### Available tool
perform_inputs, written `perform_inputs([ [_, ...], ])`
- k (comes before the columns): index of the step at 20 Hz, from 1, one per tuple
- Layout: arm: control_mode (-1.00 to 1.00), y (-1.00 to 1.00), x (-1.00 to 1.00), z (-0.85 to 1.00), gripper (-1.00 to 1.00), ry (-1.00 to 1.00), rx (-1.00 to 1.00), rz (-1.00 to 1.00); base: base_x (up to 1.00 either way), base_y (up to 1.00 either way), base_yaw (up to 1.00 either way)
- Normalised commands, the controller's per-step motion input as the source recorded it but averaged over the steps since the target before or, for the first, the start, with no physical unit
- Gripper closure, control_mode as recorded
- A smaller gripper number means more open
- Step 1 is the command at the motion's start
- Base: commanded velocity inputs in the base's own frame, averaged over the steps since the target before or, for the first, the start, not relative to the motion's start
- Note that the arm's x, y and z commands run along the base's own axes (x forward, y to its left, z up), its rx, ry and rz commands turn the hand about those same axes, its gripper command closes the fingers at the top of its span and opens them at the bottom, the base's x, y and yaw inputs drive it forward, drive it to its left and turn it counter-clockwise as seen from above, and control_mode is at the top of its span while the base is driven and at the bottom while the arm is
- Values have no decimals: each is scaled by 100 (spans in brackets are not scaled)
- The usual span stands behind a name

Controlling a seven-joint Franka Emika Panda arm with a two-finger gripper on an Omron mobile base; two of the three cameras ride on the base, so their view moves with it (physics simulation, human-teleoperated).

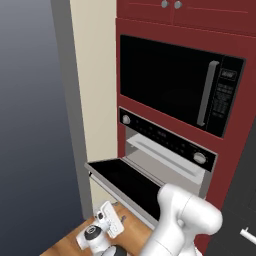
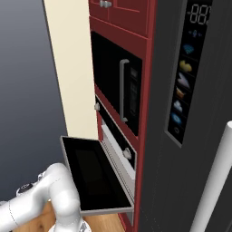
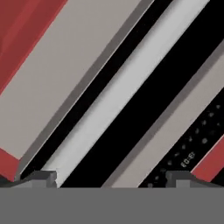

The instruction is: Take the baked cake out of the oven and place it on the plate for cooling. Then close the oven door.

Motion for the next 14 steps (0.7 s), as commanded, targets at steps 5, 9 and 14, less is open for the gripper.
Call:
perform_inputs([
  [5, -100, 41, 65, -100, -100, 5, -10, -7, 0, 0, 0],
  [9, -100, 46, 63, -100, -100, 5, -13, -8, 0, 0, 0],
  [14, -100, 59, 63, -100, -100, 9, -16, -6, 0, 0, 0],
])
